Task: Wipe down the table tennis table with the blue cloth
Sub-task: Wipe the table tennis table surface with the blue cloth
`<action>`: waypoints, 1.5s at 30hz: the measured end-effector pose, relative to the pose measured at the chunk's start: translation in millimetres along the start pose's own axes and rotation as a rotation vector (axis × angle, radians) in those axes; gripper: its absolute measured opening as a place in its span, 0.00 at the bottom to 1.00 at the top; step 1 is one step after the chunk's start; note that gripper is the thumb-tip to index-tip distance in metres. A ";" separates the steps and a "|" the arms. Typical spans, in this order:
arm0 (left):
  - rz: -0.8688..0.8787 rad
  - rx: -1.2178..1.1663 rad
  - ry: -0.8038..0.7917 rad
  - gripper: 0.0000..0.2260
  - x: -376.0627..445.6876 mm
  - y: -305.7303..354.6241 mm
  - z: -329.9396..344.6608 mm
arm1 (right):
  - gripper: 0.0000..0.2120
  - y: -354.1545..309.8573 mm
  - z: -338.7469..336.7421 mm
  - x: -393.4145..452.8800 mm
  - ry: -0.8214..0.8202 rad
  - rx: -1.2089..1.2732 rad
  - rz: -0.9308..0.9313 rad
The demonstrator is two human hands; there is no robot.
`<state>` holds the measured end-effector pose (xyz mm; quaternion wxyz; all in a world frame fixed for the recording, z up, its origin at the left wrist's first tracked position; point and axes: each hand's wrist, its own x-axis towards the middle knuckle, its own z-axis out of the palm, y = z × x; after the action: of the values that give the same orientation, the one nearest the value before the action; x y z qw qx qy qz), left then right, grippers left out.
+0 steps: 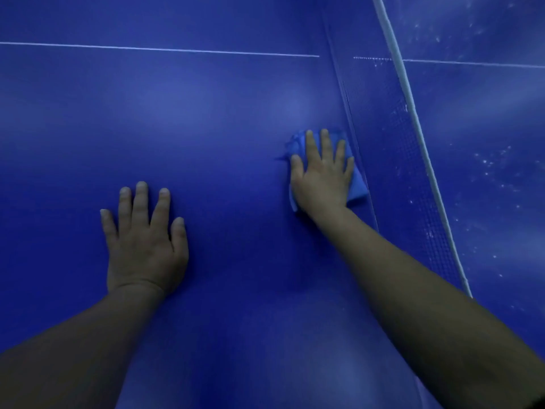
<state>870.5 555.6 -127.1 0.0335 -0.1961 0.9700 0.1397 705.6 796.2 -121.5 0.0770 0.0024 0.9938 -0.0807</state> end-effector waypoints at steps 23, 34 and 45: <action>-0.007 0.028 -0.031 0.28 -2.6 0.9 -0.8 | 0.27 72.5 11.2 -174.8 -0.080 -0.160 -0.959; -0.003 0.016 -0.004 0.26 0.1 0.4 -0.4 | 0.32 -26.5 4.3 -0.8 -0.027 -0.138 -0.823; 0.060 -0.157 -0.085 0.31 2.6 -12.6 -12.1 | 0.30 62.3 -4.6 -64.5 -0.068 -0.192 -0.906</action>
<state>872.9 540.1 -119.1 0.0548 -0.1627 0.9593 0.2244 769.7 858.9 -117.1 0.0663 -0.4417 0.8946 -0.0140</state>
